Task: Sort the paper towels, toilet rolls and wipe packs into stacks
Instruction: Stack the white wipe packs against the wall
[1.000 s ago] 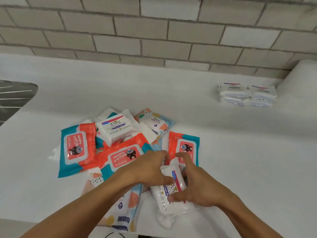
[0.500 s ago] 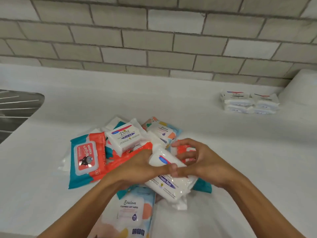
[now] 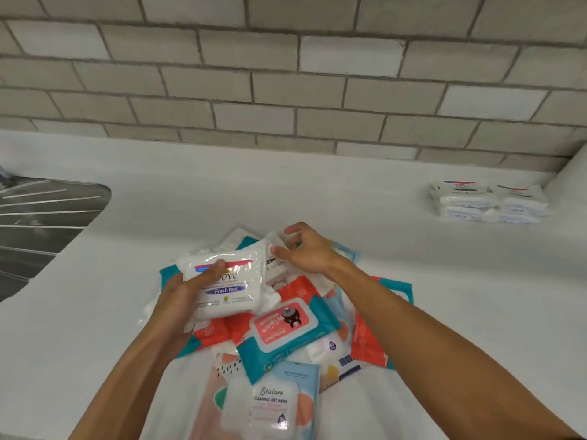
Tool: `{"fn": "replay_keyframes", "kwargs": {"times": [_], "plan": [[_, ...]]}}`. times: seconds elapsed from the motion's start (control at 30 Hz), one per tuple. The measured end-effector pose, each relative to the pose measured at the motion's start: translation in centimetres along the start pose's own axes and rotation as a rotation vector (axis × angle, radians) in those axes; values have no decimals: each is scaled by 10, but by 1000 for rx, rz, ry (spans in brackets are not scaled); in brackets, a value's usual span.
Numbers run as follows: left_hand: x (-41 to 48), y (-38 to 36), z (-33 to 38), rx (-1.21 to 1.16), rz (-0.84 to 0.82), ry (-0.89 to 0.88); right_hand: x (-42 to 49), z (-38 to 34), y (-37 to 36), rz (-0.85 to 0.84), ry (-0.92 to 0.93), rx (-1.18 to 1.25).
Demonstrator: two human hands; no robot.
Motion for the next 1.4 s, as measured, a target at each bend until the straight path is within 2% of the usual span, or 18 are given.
{"fn": "replay_keyframes", "kwargs": {"times": [0.17,0.33,0.47,0.67,0.9,1.1,1.4], "plan": [[14,2,-7,-181,70,34,16,2,-20,-140,-39,-215],[20,1,-12,-224,65,54,13,-8,-16,-71,34,-191],[22,1,-14,-264,82,56,6,-17,-11,48,109,-105],[20,-2,-13,-261,75,37,-1,-6,-10,100,9,158],[19,-11,-11,-272,52,48,-26,-4,1,9,2,422],[16,-40,-10,-207,-31,74,-56,9,15,-153,-55,674],[22,-114,8,-195,-207,69,-88,57,105,175,-38,757]]}}
Point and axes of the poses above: each hand's wrist, its own x-axis towards the middle knuckle, its own y-axis out of the back of the hand, z = x × y, the point moved 7 cm from there along x, towards the middle knuckle, and after that the axes turned 8 degrees about y, right-handed, at the moved point
